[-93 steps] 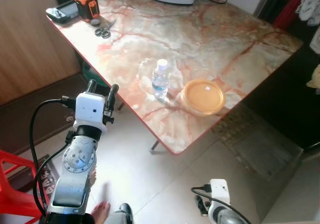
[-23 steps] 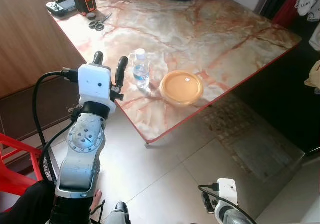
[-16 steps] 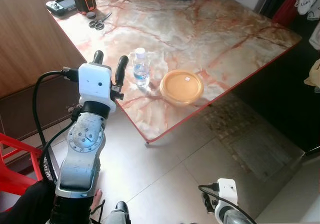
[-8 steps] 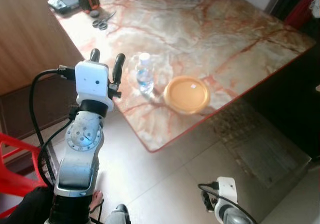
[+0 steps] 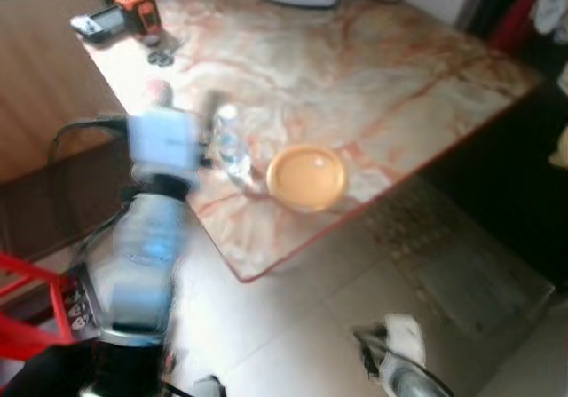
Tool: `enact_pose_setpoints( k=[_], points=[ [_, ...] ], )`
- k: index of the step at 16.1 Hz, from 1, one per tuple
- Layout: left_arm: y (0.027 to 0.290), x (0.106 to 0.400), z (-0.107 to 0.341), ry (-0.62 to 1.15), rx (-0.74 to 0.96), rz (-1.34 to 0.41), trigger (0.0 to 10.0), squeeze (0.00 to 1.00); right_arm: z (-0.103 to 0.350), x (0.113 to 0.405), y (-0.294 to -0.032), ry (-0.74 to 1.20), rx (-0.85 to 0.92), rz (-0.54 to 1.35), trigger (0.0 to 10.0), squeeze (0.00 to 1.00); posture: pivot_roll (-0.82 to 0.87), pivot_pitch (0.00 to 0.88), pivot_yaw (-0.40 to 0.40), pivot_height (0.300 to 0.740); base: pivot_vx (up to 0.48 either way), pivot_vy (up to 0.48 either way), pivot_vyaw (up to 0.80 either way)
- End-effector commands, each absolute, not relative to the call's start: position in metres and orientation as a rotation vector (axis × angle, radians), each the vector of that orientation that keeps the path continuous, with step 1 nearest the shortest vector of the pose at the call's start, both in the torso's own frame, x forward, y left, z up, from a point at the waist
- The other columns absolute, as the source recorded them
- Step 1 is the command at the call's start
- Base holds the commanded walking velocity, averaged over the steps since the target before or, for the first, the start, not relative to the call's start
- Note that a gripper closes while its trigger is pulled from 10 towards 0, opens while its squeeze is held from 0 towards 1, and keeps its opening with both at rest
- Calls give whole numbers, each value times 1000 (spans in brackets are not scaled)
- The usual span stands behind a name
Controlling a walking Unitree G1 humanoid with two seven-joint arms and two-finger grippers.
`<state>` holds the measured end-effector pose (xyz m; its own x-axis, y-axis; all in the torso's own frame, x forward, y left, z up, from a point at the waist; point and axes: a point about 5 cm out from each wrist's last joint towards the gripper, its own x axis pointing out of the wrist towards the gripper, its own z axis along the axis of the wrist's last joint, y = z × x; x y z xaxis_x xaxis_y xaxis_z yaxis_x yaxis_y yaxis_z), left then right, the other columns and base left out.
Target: Restocking fridge
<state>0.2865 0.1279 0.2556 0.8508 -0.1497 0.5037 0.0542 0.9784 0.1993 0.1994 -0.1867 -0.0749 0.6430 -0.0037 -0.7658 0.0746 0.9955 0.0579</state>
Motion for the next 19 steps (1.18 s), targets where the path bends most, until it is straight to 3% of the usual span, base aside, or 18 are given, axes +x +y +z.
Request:
enact_pose_setpoints(
  k=[1, 7, 14, 19],
  points=[
    [137, 285, 260, -556, 192, -74, 10000, 0, -74, 202, -183, 869, 99, -42, 10000, 0, 71, 217, -88, 740, 285, 0, 0],
    [137, 285, 261, -563, 191, -70, 10000, 0, -74, 202, -183, 872, 80, -25, 10000, 0, 71, 216, -90, 740, 289, 0, 0],
    [138, 285, 263, -571, 195, -65, 10000, 0, -75, 201, -183, 885, 89, -30, 10000, 0, 76, 214, -88, 740, 284, 0, 438],
    [133, 281, 279, -610, 295, -115, 10000, 0, -75, 201, -182, 893, 75, -18, 10000, 0, 91, 214, -86, 740, 0, 0, 0]
  ],
)
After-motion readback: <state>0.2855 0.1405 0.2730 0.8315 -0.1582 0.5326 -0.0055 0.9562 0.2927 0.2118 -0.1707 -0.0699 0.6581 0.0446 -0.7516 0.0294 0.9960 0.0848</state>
